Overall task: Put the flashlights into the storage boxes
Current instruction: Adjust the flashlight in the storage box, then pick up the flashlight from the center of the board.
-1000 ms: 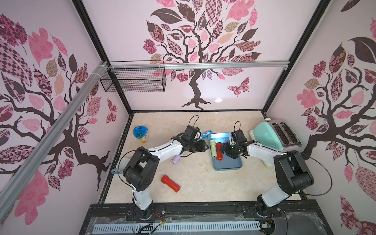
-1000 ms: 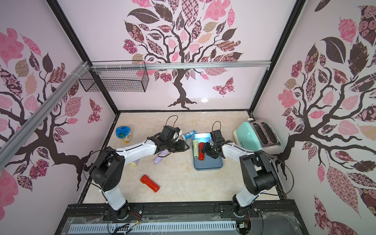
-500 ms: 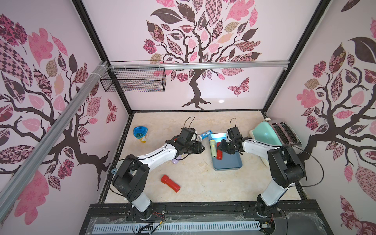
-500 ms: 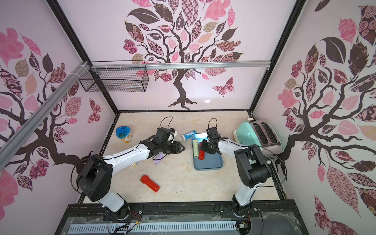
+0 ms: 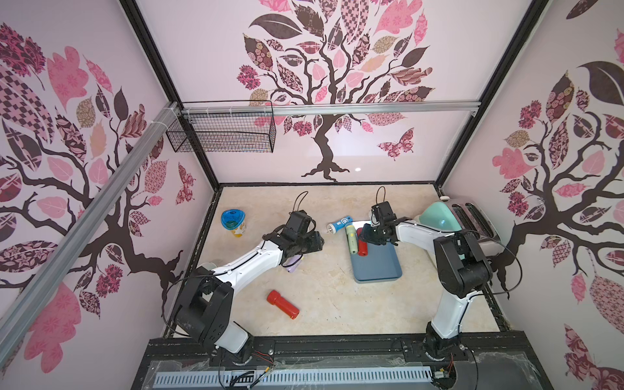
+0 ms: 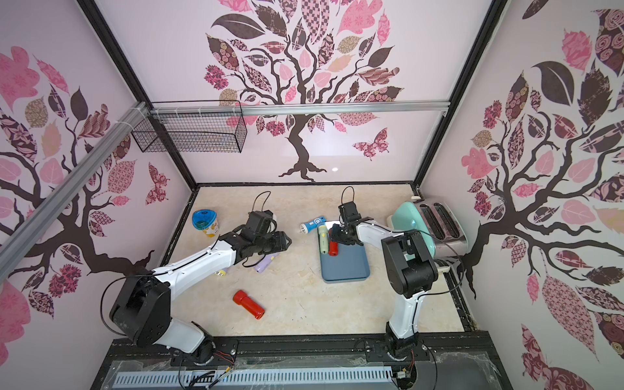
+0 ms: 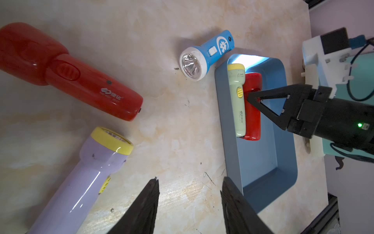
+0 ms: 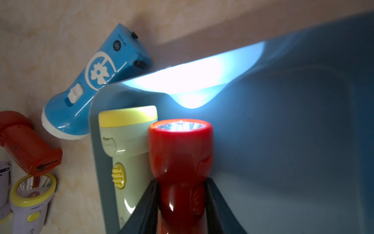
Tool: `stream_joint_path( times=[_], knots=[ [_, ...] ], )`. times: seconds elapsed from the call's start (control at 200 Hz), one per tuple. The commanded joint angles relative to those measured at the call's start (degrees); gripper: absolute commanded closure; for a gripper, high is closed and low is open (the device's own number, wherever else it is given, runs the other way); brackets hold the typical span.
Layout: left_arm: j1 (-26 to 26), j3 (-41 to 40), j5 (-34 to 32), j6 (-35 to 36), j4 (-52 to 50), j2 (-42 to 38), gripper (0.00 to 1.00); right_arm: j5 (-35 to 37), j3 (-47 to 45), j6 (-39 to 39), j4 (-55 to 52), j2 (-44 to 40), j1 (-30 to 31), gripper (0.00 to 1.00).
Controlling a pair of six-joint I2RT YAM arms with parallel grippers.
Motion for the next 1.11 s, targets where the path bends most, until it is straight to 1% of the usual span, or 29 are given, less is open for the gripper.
stream_joint_path(
  times=[0.0,0.07,0.13,0.185,0.235,0.275,0.41,0.475,0.645,0.735,0.77,0.83,0.855,0.99,1.1],
  knots=[
    [0.3,-1.1,-0.3,0.0,1.3,0.3,0.45,-2.7,3.3,-5.6,-2.0,2.6,0.2,0.63],
    [0.4,0.8,1.2,1.2,1.7,2.3,0.44,-4.1,4.7,-7.3,-2.9,3.3,0.1,0.61],
    [0.3,3.0,2.1,2.6,2.0,4.6,0.44,-5.0,5.1,-7.8,-3.0,3.5,0.2,0.58],
    [0.3,6.0,2.6,4.2,1.7,7.1,0.44,-4.9,5.0,-7.8,-2.8,3.3,0.2,0.57],
    [0.3,9.8,2.8,6.4,0.8,9.4,0.44,-4.4,4.9,-7.8,-2.9,2.9,0.2,0.54],
    [0.4,12.8,2.8,8.5,-0.1,11.3,0.44,-4.1,4.8,-7.8,-2.8,2.3,0.2,0.48],
    [0.4,24.5,0.2,16.4,-6.6,19.1,0.43,-2.3,3.7,-7.1,-3.6,-1.4,0.1,0.42],
    [0.5,29.8,0.2,20.2,-10.4,22.6,0.43,-2.0,2.2,-6.4,-3.1,-4.3,0.1,0.39],
    [1.0,43.8,-0.3,30.4,-22.4,31.8,0.45,0.4,-2.4,-2.2,-1.6,-11.6,-1.3,0.39],
    [1.7,49.3,0.1,33.9,-27.2,35.6,0.47,-2.3,-5.3,0.8,0.6,-13.7,-3.9,0.4],
    [1.8,50.8,0.2,35.0,-28.2,36.9,0.49,-3.9,-6.3,1.7,1.8,-14.4,-4.9,0.4],
    [1.8,52.4,0.0,36.6,-29.9,38.4,0.49,-5.5,-7.8,2.5,3.2,-15.4,-5.8,0.4],
    [1.8,55.1,0.0,36.9,-30.5,39.3,0.48,-5.6,-8.2,2.6,3.6,-15.7,-5.9,0.4],
    [1.8,60.4,-0.8,38.9,-33.3,43.2,0.43,-5.6,-8.3,2.0,3.9,-15.8,-6.1,0.4],
    [1.8,65.0,-2.6,40.3,-35.8,46.7,0.44,-5.7,-7.6,2.0,3.0,-15.3,-6.9,0.4]
  ],
)
